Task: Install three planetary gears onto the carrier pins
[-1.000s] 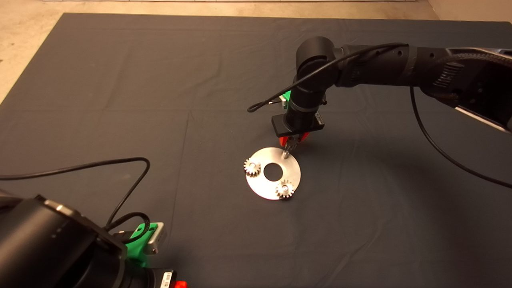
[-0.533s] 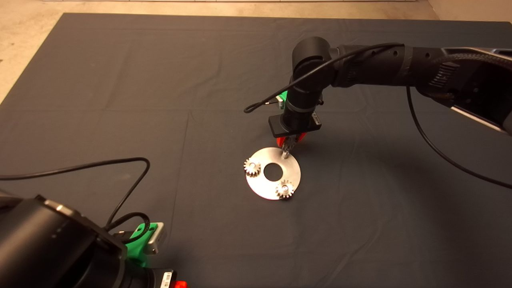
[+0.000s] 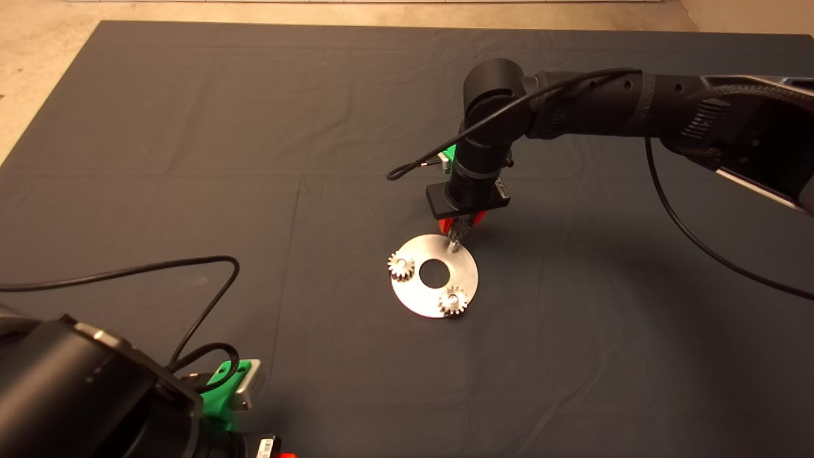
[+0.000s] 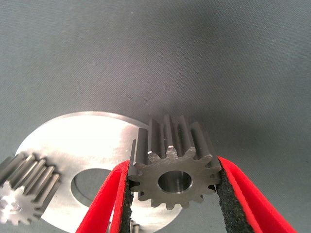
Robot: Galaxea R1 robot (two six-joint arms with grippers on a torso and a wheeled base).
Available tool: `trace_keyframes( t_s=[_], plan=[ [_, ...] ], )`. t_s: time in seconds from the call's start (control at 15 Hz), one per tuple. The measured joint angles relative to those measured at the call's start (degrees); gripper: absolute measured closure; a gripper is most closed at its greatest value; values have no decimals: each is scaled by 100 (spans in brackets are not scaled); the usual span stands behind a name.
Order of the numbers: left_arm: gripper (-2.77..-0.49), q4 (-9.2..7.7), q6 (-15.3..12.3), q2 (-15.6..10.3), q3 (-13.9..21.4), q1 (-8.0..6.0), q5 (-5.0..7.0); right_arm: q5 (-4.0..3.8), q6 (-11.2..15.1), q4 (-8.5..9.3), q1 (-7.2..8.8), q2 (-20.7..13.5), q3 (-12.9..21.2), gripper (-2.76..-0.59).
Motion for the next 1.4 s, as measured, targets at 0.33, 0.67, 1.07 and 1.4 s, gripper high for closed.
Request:
trace_keyframes(
  t_s=[0.33, 0.67, 1.07, 1.4],
  plan=[
    [-277, 0, 0, 1, 0, 46, -2, -16, -2, 15, 59, 26, 208, -104],
    [-277, 0, 0, 0, 0, 61, 0, -16, -2, 20, 61, 33, 324, -104],
    [-277, 0, 0, -1, 0, 61, 0, -13, 2, 23, 59, 33, 331, -104],
    [-277, 0, 0, -1, 0, 61, 0, -13, 27, 23, 59, 29, 331, -104]
  ],
)
